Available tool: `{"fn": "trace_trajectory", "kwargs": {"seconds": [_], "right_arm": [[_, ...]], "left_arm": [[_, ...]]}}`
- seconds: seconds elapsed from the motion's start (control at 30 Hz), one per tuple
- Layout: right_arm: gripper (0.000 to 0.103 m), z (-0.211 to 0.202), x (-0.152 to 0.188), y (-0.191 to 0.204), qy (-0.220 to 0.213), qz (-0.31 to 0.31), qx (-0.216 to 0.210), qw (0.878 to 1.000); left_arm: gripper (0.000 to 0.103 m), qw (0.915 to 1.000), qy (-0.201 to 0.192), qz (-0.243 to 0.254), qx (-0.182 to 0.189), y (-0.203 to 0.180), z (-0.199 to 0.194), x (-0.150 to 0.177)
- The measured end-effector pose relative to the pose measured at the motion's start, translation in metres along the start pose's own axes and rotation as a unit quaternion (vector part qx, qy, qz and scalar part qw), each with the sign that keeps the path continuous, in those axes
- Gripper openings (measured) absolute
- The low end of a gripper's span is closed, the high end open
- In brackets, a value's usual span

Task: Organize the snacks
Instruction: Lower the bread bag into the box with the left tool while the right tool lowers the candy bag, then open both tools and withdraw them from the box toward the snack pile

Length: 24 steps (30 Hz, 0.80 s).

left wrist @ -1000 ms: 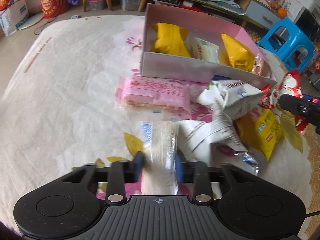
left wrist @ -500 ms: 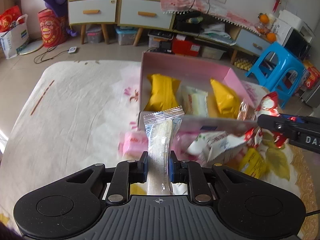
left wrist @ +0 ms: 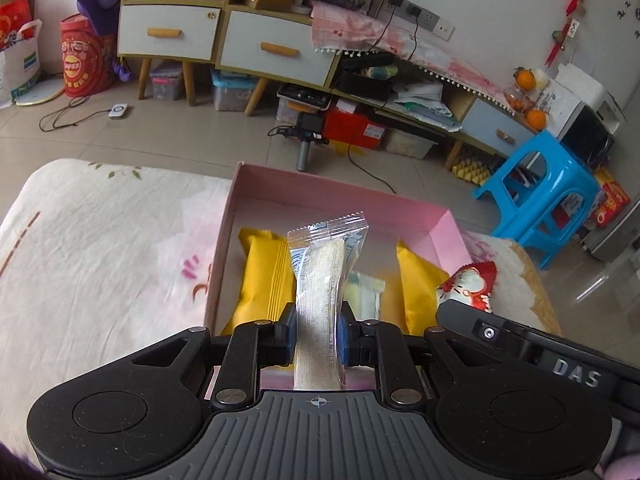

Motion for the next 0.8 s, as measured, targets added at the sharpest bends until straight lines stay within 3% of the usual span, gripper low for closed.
{"fn": "trace_trajectory", "kwargs": {"seconds": [0.27, 0.37, 0.53, 0.8], "right_arm": [[0.034, 0.000, -0.005, -0.004, -0.020, 0.015, -0.013, 1.000], [0.043, -0.003, -0.006, -0.005, -0.028, 0.021, -0.011, 0.999], [0.052, -0.006, -0.009, -0.005, -0.032, 0.017, -0.004, 0.999], [0.071, -0.016, -0.009, -0.002, -0.034, 0.004, 0.002, 0.999]], "left_arm": [[0.019, 0.9997, -0.017, 0.011, -0.017, -0.004, 0.020, -0.004], [0.022, 0.9995, -0.024, 0.008, -0.016, -0.002, 0.020, -0.006], [0.057, 0.9994, -0.031, 0.010, -0.011, -0.002, 0.014, -0.005], [0.073, 0.9986, -0.034, 0.038, -0.012, -0.005, -0.008, 0.007]]}}
Point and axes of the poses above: each gripper's, at about its wrist camera, not at the fingertips, and z roughly the way its jaws point, y to its left, x to its underside, the point moved 1 cm from there along z, roughly the way its jaws point, and after that the axes turned 8 degrees about y, right-handed, at the moved point
